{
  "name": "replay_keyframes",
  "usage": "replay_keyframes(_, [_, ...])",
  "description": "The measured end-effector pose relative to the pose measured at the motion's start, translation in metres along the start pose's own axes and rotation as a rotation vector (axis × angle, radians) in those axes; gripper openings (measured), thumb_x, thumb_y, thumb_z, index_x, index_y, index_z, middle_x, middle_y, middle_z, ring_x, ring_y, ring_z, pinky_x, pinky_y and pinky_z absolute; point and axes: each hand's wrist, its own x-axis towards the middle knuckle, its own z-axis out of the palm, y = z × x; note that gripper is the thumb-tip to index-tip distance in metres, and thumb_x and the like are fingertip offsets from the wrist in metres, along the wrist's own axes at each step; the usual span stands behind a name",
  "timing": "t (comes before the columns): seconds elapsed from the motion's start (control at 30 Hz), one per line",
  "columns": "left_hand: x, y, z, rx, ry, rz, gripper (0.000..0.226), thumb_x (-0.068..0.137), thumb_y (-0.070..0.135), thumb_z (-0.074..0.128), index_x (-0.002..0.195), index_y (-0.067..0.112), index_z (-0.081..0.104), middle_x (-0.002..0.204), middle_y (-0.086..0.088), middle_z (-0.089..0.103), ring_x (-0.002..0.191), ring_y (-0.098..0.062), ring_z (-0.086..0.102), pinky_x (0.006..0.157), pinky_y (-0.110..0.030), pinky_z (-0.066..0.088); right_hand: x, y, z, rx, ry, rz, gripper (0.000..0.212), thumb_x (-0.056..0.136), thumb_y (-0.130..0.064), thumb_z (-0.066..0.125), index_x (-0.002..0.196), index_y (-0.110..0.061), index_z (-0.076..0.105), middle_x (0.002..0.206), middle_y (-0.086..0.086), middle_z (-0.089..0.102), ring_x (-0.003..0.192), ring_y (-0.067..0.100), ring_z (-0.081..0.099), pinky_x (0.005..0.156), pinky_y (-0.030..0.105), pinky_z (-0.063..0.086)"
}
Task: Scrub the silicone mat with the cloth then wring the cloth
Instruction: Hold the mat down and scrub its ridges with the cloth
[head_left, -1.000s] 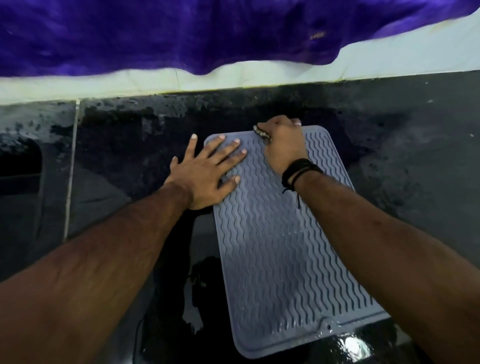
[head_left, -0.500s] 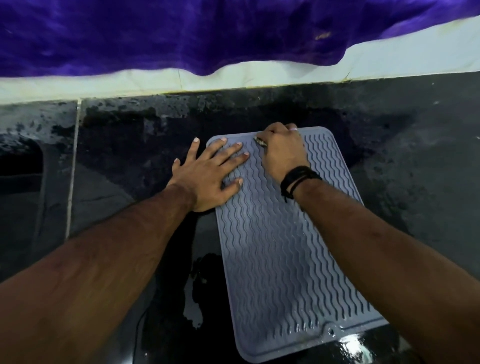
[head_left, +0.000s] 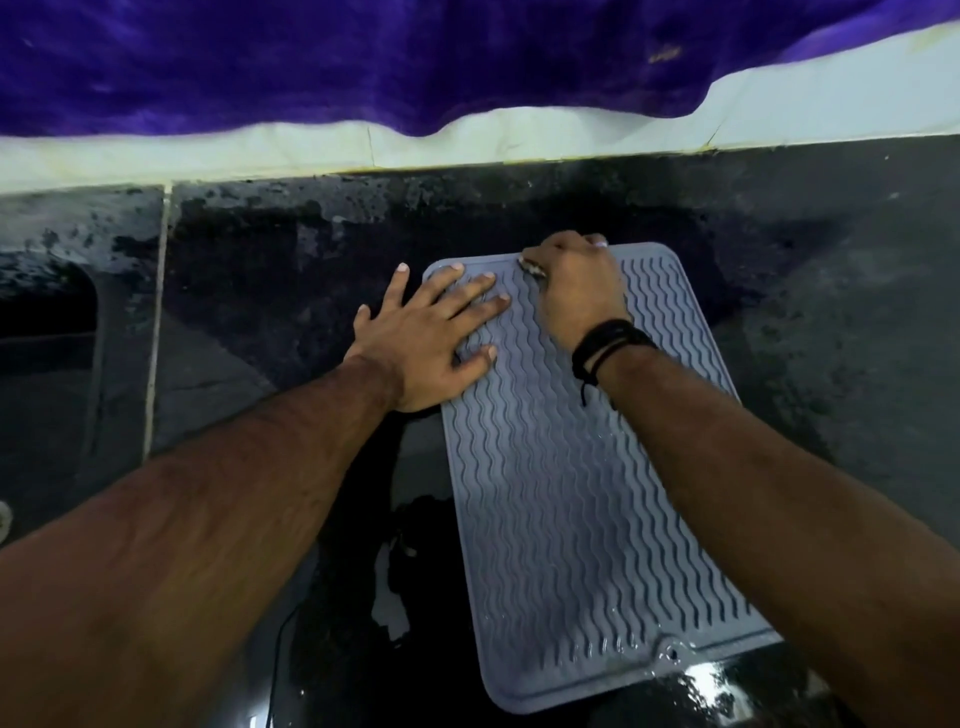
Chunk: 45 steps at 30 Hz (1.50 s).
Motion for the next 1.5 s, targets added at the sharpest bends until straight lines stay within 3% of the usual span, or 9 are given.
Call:
replay_keyframes(0.27, [0.001,0.0,0.0,-0.013,0.003,-0.013,0.074,0.093,0.085,0.011,0.163,0.064,0.0,0.177,0.032,-0.01,0.166,-0.01,-0.013,0.119,-0.084,0.008,-0.046,0.005,0.0,0.024,0.046,-0.026,0.039,0.087,-0.007,0.051,0.121,-0.016,0.066,0.124,0.008,0.061,0.114,0.032,0.048,0.098,0.041,0.042])
replay_keyframes(0.5, [0.001,0.0,-0.001,0.005,-0.007,-0.01,0.076,0.093,0.084,0.009,0.164,0.062,-0.001,0.177,0.03,-0.01,0.167,-0.012,-0.012,0.122,-0.084,0.008,-0.013,-0.003,0.003,0.008,0.015,0.021,0.038,0.094,-0.008,0.045,0.126,-0.015,0.062,0.131,0.006,0.058,0.119,0.032,0.046,0.099,0.042,0.044])
replay_keyframes(0.7, [0.001,0.001,-0.002,-0.002,-0.004,-0.015,0.076,0.093,0.084,0.01,0.165,0.062,0.001,0.178,0.029,-0.008,0.167,-0.013,-0.011,0.122,-0.084,0.009,-0.055,0.004,-0.002,0.046,0.018,-0.008,0.038,0.083,-0.009,0.057,0.119,-0.015,0.067,0.123,0.007,0.061,0.113,0.032,0.047,0.097,0.039,0.042])
replay_keyframes(0.93, [0.0,0.001,-0.003,-0.001,-0.003,-0.013,0.077,0.092,0.084,0.01,0.165,0.061,0.002,0.177,0.03,-0.008,0.166,-0.012,-0.012,0.12,-0.085,0.009,-0.023,-0.001,-0.002,-0.006,0.021,0.02,0.036,0.093,-0.008,0.045,0.122,-0.016,0.065,0.127,0.007,0.06,0.117,0.032,0.047,0.099,0.041,0.044])
replay_keyframes(1.17, [0.0,0.001,-0.001,-0.006,-0.011,-0.015,0.079,0.09,0.086,0.008,0.165,0.062,0.002,0.178,0.029,-0.008,0.168,-0.015,-0.012,0.12,-0.086,0.011,-0.072,0.006,-0.001,0.039,0.048,-0.021,0.036,0.083,-0.012,0.053,0.116,-0.017,0.069,0.119,0.005,0.063,0.11,0.031,0.05,0.093,0.04,0.044])
replay_keyframes(1.37, [0.001,-0.001,-0.001,-0.008,0.003,-0.013,0.078,0.091,0.086,0.009,0.165,0.062,0.001,0.178,0.029,-0.008,0.167,-0.013,-0.012,0.119,-0.086,0.01,-0.044,0.003,0.004,-0.016,0.018,-0.013,0.038,0.09,-0.01,0.049,0.123,-0.018,0.065,0.128,0.004,0.059,0.116,0.029,0.049,0.1,0.038,0.041])
replay_keyframes(1.5, [0.001,-0.002,0.002,-0.008,0.008,-0.008,0.075,0.093,0.085,0.012,0.164,0.063,0.002,0.177,0.03,-0.008,0.167,-0.012,-0.011,0.119,-0.086,0.009,-0.058,0.003,0.003,0.03,0.03,0.013,0.035,0.087,-0.01,0.054,0.118,-0.017,0.068,0.122,0.005,0.062,0.112,0.031,0.049,0.095,0.037,0.043])
